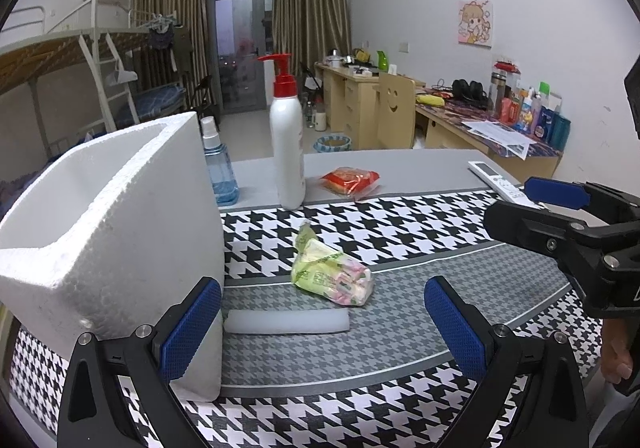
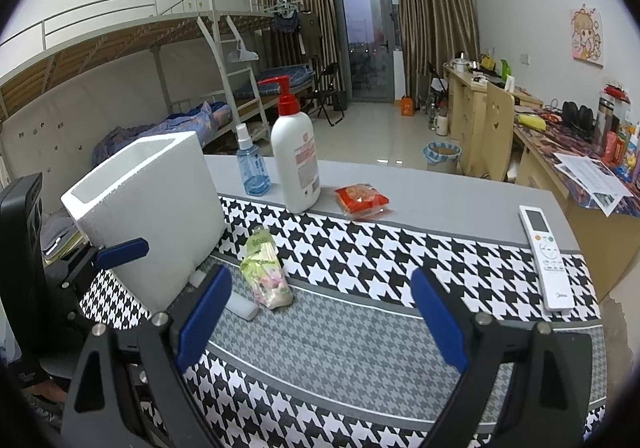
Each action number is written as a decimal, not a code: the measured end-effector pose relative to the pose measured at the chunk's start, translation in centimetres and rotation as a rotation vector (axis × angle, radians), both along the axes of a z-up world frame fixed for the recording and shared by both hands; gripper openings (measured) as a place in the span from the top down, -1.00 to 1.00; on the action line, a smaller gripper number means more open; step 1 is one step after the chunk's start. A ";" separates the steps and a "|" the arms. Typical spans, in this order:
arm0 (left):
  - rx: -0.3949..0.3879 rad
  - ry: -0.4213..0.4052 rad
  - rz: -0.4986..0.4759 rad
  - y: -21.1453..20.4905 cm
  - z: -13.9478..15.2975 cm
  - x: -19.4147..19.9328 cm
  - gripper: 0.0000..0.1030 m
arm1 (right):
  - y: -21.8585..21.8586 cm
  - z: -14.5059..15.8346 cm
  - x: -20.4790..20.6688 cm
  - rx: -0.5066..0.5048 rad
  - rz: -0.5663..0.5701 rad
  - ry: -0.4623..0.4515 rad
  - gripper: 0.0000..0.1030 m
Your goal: Organize soft objects
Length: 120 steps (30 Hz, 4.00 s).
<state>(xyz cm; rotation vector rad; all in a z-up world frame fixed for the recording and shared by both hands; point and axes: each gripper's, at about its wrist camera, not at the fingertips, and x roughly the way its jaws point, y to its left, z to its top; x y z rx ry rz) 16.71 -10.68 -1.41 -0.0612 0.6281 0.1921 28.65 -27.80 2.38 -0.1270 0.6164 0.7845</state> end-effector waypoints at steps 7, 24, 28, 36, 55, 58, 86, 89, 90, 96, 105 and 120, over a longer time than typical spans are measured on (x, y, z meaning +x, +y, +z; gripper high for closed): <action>-0.005 -0.002 0.030 1.1 0.0 0.1 -0.98 | 0.6 -0.1 0.1 -0.001 0.009 0.002 -0.82; -0.021 0.038 0.014 0.5 -1.1 0.4 -0.98 | 1.5 -0.7 0.8 -0.033 0.023 0.016 -0.82; -0.031 0.046 0.027 0.7 -1.4 0.4 -0.98 | 1.9 -0.9 0.9 -0.047 0.031 0.022 -0.82; -0.046 0.064 0.038 0.9 -1.8 0.4 -0.98 | 2.6 -1.1 1.1 -0.068 0.048 0.023 -0.82; -0.061 0.108 0.065 1.3 -2.9 0.7 -0.98 | 3.8 -2.3 2.0 -0.117 0.079 0.057 -0.81; -0.063 0.114 0.068 1.4 -3.1 0.8 -0.98 | 3.9 -2.4 2.1 -0.125 0.083 0.059 -0.81; -0.050 0.153 0.083 1.6 -4.1 1.7 -0.98 | 5.7 -4.1 3.0 -0.194 0.121 0.098 -0.81; -0.048 0.153 0.076 1.4 -4.0 1.8 -0.98 | 5.7 -4.1 3.2 -0.192 0.118 0.104 -0.81; -0.048 0.152 0.076 1.4 -4.1 1.8 -0.98 | 5.7 -4.2 3.2 -0.193 0.119 0.105 -0.81; -0.041 0.159 0.093 1.6 -4.2 1.8 -0.98 | 6.0 -4.4 3.3 -0.201 0.127 0.113 -0.81; -0.023 0.177 0.122 2.1 -4.5 1.7 -0.98 | 6.9 -4.8 3.4 -0.216 0.143 0.119 -0.81; -0.034 0.181 0.126 2.6 -4.5 1.0 -0.98 | 8.6 -6.2 4.2 -0.243 0.166 0.160 -0.61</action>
